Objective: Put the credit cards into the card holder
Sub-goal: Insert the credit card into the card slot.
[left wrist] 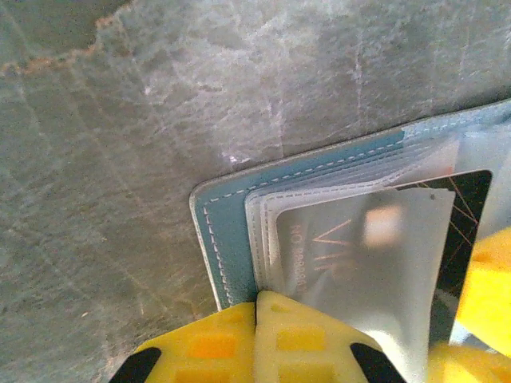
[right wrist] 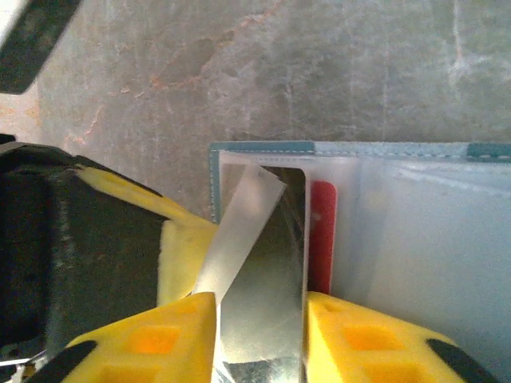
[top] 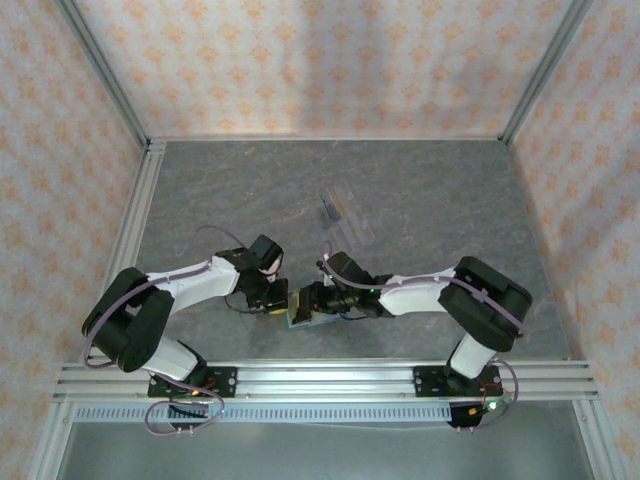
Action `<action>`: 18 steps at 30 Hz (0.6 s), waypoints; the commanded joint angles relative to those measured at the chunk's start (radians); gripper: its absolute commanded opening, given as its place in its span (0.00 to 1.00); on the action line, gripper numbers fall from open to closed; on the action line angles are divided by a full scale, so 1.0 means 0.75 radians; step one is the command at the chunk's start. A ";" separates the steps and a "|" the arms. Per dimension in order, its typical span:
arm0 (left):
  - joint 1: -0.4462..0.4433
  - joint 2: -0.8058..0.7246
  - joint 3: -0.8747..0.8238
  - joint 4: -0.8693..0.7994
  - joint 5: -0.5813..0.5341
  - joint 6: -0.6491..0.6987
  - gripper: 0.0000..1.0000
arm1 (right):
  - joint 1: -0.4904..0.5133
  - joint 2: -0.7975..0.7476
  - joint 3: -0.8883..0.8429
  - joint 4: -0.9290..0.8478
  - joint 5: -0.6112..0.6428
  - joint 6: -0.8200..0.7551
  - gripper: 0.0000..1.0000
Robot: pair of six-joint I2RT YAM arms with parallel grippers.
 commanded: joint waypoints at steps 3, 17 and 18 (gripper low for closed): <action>-0.017 0.054 -0.064 -0.030 -0.059 0.016 0.03 | -0.017 -0.070 0.135 -0.348 0.087 -0.083 0.45; -0.016 0.031 -0.054 -0.044 -0.061 0.023 0.03 | -0.054 -0.083 0.425 -0.903 0.272 -0.360 0.38; -0.016 0.030 -0.055 -0.046 -0.061 0.025 0.03 | -0.054 -0.056 0.461 -0.951 0.280 -0.393 0.38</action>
